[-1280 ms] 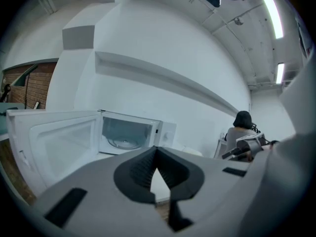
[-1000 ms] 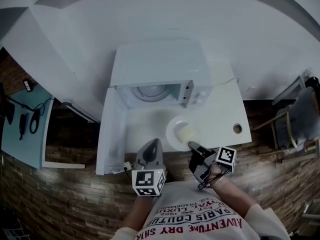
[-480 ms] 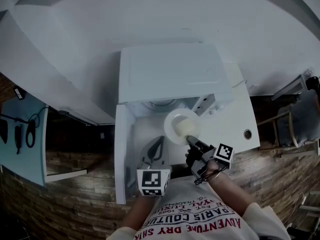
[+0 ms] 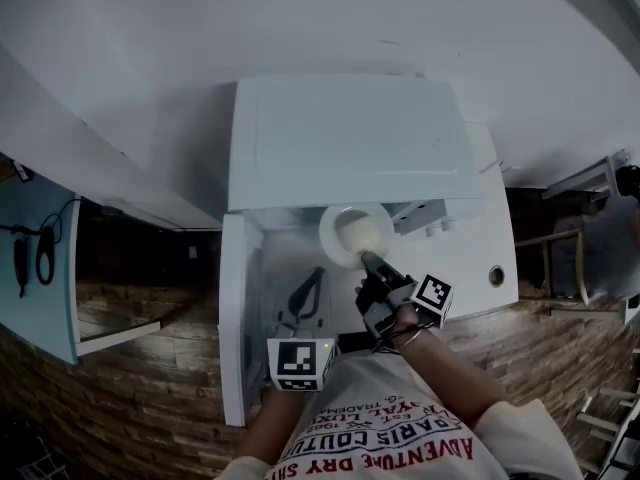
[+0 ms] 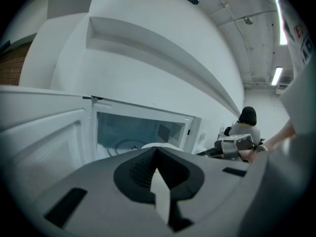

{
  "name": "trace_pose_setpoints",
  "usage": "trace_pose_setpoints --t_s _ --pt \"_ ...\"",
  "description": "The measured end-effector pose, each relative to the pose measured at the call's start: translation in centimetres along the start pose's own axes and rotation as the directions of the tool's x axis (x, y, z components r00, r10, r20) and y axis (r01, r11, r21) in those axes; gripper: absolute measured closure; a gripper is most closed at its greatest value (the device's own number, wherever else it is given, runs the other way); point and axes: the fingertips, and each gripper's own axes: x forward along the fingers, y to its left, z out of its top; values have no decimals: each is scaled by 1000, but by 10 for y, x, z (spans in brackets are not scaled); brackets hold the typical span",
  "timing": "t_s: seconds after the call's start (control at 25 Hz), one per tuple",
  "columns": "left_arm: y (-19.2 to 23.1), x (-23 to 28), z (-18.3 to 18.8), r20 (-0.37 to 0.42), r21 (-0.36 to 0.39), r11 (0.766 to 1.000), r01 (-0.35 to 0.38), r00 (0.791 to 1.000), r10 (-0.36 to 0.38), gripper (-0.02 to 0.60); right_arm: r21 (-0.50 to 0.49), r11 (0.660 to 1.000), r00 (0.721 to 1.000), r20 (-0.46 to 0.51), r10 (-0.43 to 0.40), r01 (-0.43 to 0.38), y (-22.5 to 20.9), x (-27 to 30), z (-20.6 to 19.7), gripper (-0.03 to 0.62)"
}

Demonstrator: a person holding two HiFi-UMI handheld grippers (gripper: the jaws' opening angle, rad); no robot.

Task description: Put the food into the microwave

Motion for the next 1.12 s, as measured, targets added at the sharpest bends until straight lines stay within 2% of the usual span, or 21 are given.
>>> trace_pose_setpoints --t_s 0.64,0.8,0.92,1.12 --pt "18 27 -30 -89 -9 1000 -27 996 26 578 19 1000 1000 13 -6 6 -11 74 21 574" --pt "20 27 -37 -107 -41 999 -31 994 26 578 -10 1000 999 29 -15 16 -7 85 27 563" --pt "20 27 -45 -125 -60 998 -36 992 28 578 -6 1000 999 38 1 -1 -7 95 30 563" --pt "21 27 -54 -146 -84 996 -37 989 24 578 -2 1000 998 64 -22 22 -11 101 35 565"
